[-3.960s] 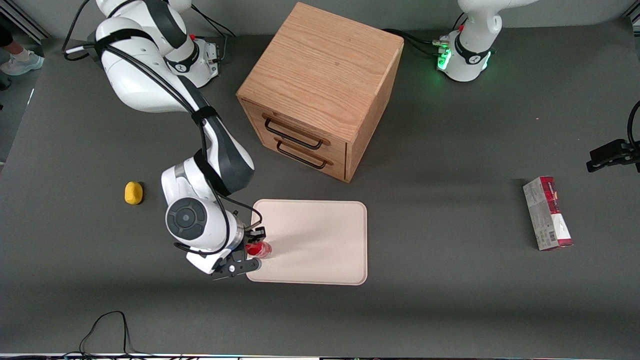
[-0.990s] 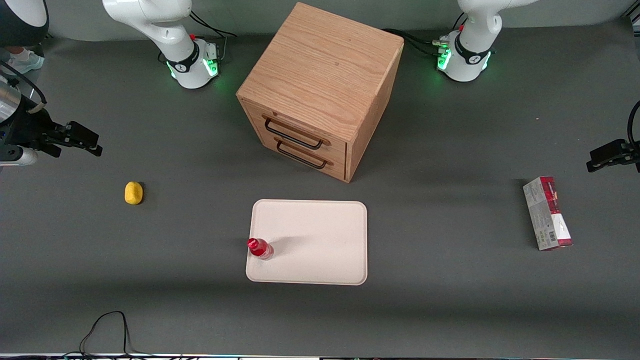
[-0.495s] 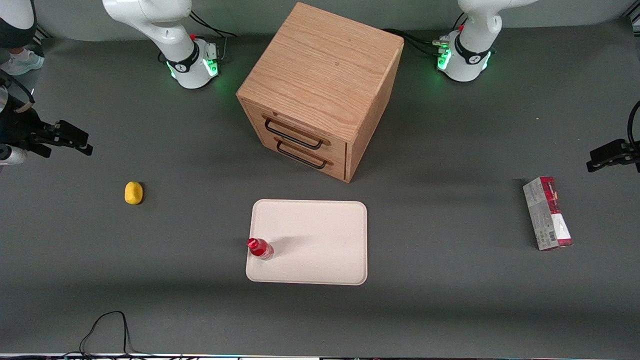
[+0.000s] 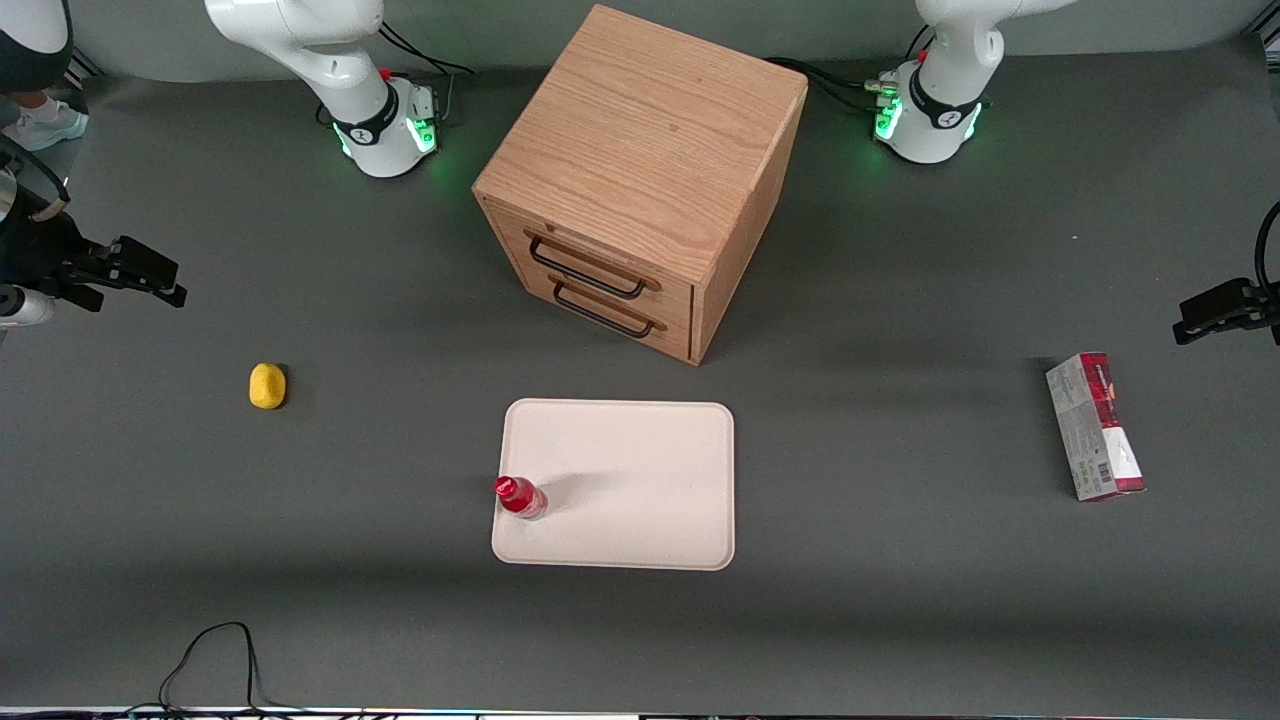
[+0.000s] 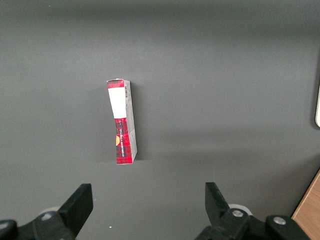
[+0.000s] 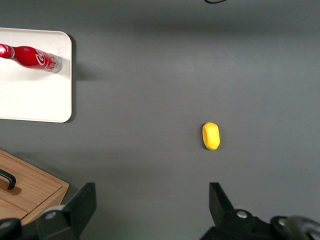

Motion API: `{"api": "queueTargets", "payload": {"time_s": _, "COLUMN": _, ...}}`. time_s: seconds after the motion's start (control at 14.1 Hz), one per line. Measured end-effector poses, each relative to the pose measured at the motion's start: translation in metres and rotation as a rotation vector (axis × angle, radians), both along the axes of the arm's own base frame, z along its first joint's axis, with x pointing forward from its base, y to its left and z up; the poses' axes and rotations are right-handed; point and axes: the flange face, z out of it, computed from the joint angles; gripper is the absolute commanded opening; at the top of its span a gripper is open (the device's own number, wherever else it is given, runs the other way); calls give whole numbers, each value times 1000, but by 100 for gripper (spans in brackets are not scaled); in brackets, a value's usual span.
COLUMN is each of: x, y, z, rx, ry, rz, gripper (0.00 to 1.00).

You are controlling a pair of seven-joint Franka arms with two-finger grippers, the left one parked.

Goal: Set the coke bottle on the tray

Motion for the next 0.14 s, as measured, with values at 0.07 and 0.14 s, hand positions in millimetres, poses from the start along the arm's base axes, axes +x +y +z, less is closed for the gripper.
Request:
{"api": "queueTargets", "payload": {"time_s": 0.07, "x": -1, "y": 0, "z": 1, "rx": 0, "ry": 2, "rz": 0, "gripper": 100}}
{"api": "queueTargets", "payload": {"time_s": 0.14, "x": -2, "y": 0, "z": 2, "rx": 0, "ry": 3, "rz": 0, "gripper": 100}}
